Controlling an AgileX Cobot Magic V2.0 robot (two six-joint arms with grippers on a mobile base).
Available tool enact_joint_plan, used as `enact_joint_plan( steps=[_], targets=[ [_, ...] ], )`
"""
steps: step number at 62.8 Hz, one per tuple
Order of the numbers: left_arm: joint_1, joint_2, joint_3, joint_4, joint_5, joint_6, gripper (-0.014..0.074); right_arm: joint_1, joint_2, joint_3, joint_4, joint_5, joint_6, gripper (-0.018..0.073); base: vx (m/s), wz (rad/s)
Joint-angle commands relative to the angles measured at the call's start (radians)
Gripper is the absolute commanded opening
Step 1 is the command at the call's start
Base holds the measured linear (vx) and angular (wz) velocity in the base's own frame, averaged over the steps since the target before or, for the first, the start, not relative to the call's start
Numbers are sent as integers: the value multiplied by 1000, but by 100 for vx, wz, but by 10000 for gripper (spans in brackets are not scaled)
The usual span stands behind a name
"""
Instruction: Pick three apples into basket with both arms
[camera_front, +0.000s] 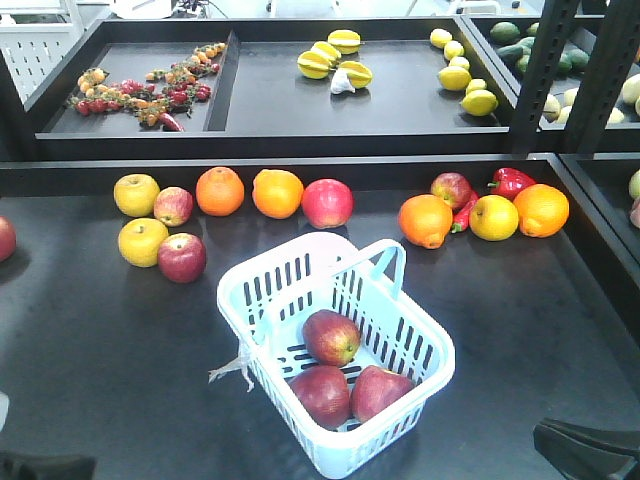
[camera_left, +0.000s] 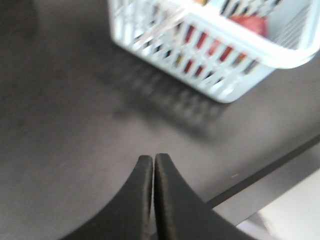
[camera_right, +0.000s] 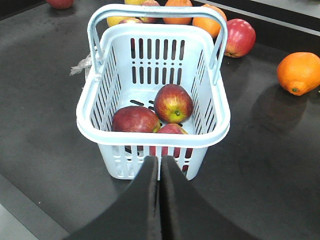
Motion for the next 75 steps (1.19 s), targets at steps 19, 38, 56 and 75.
enact_joint_plan(
  steps=[19, 38, 56, 75],
  targets=[
    [-1, -299, 261, 106, -319, -162, -6, -3, 4, -27, 12, -56, 3, -1, 0, 0],
    [76, -546, 297, 383, -387, -205, -6, -3, 4, -27, 12, -51, 3, -1, 0, 0],
    [317, -675, 297, 426, -389, -295, -6, -3, 4, -27, 12, -51, 3, -1, 0, 0],
    [447, -726, 297, 373, -423, -295, -6, -3, 4, -27, 12, -49, 3, -1, 0, 0]
  ],
)
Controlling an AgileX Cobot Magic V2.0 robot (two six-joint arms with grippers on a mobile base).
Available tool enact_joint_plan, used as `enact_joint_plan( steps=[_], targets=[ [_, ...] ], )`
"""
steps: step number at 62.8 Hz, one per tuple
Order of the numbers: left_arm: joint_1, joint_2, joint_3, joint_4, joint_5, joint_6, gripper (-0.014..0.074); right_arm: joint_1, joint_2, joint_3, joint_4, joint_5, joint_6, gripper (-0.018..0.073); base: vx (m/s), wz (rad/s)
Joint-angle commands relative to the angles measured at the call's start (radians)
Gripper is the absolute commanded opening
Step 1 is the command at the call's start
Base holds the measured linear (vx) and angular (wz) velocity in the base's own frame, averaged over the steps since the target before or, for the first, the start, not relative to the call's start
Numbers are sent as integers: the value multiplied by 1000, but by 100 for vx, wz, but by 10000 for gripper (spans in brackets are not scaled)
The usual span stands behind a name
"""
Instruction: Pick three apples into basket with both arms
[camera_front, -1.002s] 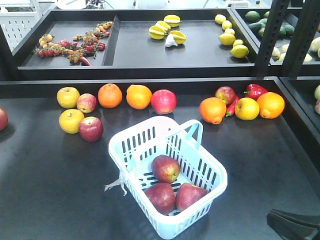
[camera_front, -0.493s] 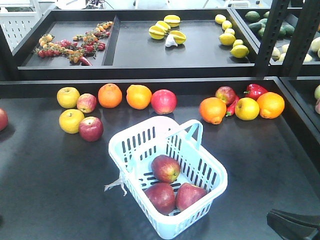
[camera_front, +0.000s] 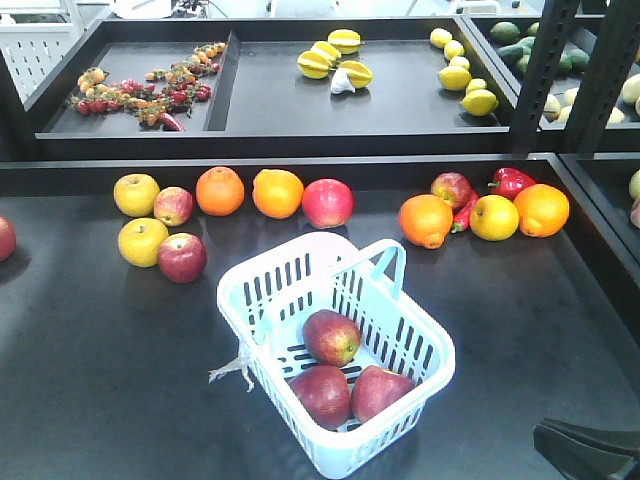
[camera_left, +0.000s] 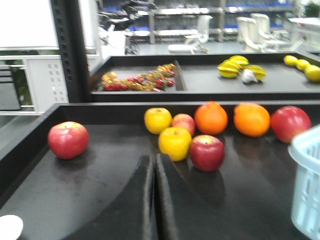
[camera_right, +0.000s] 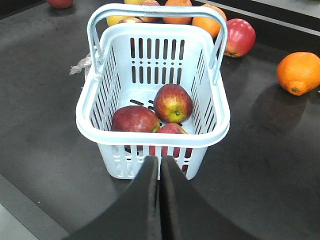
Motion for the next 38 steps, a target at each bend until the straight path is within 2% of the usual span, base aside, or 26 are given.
enact_joint_plan(
  steps=[1, 13, 38],
  targets=[
    [17, -16, 25, -38, -86, -13, -6, -3, 4, -27, 14, -49, 3, -1, 0, 0],
    [19, -16, 25, -112, -82, -13, -6, -3, 4, -27, 14, -49, 3, -1, 0, 0],
    [19, -15, 24, -112, -82, -13, -6, -3, 4, -27, 14, -49, 3, -1, 0, 0]
  ],
)
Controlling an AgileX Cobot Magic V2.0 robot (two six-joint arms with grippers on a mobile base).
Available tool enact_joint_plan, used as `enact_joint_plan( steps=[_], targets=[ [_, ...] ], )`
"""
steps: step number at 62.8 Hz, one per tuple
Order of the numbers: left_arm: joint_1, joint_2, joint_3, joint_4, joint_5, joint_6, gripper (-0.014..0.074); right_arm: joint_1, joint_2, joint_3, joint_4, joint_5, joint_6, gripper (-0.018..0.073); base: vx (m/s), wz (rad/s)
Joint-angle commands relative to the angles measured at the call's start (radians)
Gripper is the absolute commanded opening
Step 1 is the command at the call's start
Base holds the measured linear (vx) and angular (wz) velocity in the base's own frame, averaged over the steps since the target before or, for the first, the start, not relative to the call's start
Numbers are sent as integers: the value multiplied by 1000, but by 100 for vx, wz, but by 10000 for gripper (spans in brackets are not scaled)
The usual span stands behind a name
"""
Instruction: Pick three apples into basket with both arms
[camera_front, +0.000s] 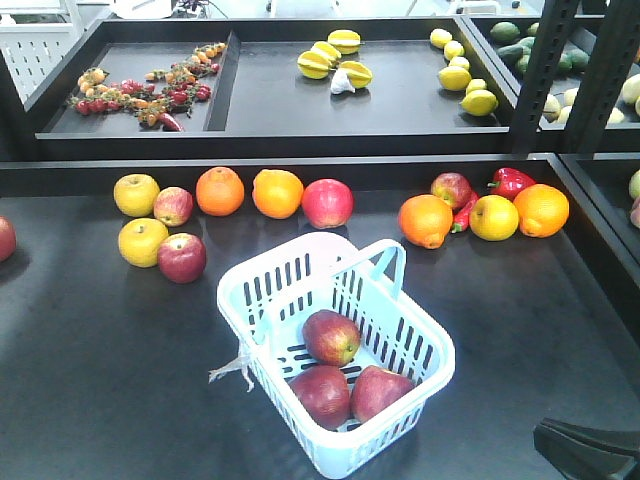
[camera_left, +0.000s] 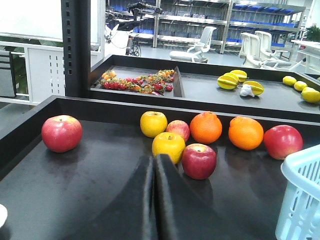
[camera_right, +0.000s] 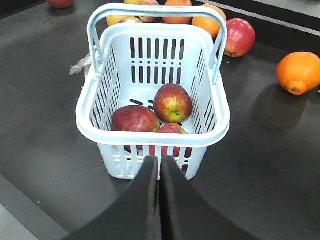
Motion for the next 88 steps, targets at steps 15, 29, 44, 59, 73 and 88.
enact_joint_plan(
  steps=[15, 29, 44, 59, 73, 88],
  targets=[
    [3, -15, 24, -12, -78, -13, -6, -3, 4, -27, 14, -50, 3, -1, 0, 0],
    [3, -15, 24, -12, -78, -13, -6, -3, 4, -25, 14, -49, 3, -1, 0, 0],
    [3, -15, 24, -11, -78, -13, -6, -3, -37, 69, -35, -111, 21, -1, 0, 0],
    [3, -15, 24, -11, -78, -13, -6, -8, -214, 267, -129, -359, 286, -1, 0, 0],
    [3, -15, 24, -11, -78, -13, -6, -146, -351, 334, -440, -376, 663, -1, 0, 0],
    [3, -15, 24, -11, -78, -12, -6, -241, -452, 334, -633, -397, 843, -1, 0, 0]
  ],
)
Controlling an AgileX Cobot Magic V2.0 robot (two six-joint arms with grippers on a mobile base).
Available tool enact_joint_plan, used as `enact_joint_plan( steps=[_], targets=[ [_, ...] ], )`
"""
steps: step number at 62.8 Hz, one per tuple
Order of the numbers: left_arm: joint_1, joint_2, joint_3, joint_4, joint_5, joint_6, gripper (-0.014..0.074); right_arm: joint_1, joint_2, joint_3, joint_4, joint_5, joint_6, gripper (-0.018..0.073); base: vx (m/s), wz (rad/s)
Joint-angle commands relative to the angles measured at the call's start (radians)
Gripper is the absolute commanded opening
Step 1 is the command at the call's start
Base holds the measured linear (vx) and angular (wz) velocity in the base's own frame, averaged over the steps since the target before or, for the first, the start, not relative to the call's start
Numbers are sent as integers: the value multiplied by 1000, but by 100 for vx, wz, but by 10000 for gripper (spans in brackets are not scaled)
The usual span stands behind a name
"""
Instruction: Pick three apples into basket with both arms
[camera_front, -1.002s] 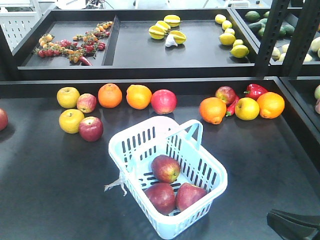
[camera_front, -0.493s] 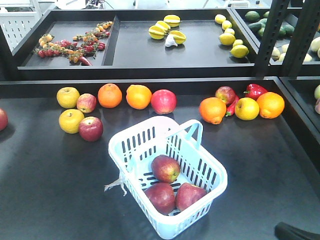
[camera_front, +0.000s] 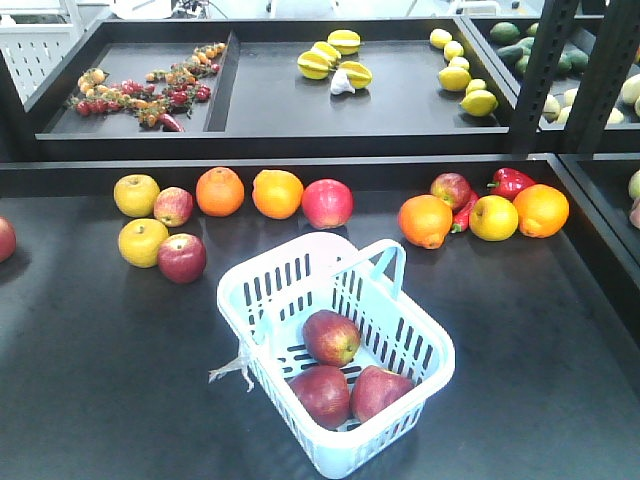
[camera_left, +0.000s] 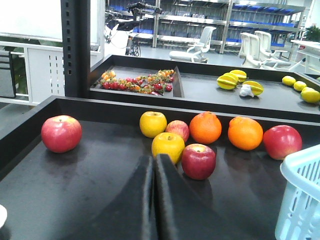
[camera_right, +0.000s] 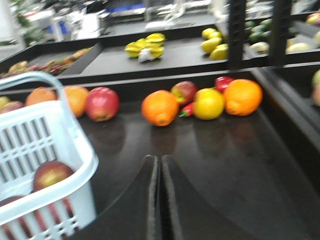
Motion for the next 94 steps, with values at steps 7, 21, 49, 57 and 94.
enact_joint_plan(
  steps=[7, 21, 49, 57, 94],
  targets=[
    [3, -14, 24, -11, -77, -12, -6, -26, -12, 15, -42, -99, 36, -1, 0, 0],
    [3, -14, 24, -11, -77, -12, -6, -26, -12, 15, -47, -193, 35, -1, 0, 0],
    [3, -14, 24, -11, -77, -12, -6, -26, -12, 15, -69, -242, 35, -1, 0, 0],
    [3, -14, 24, -11, -77, -12, -6, -26, -12, 15, -69, -242, 35, -1, 0, 0],
    [3, -14, 24, -11, -77, -12, -6, -26, -12, 15, -69, -243, 35, -1, 0, 0]
  ],
)
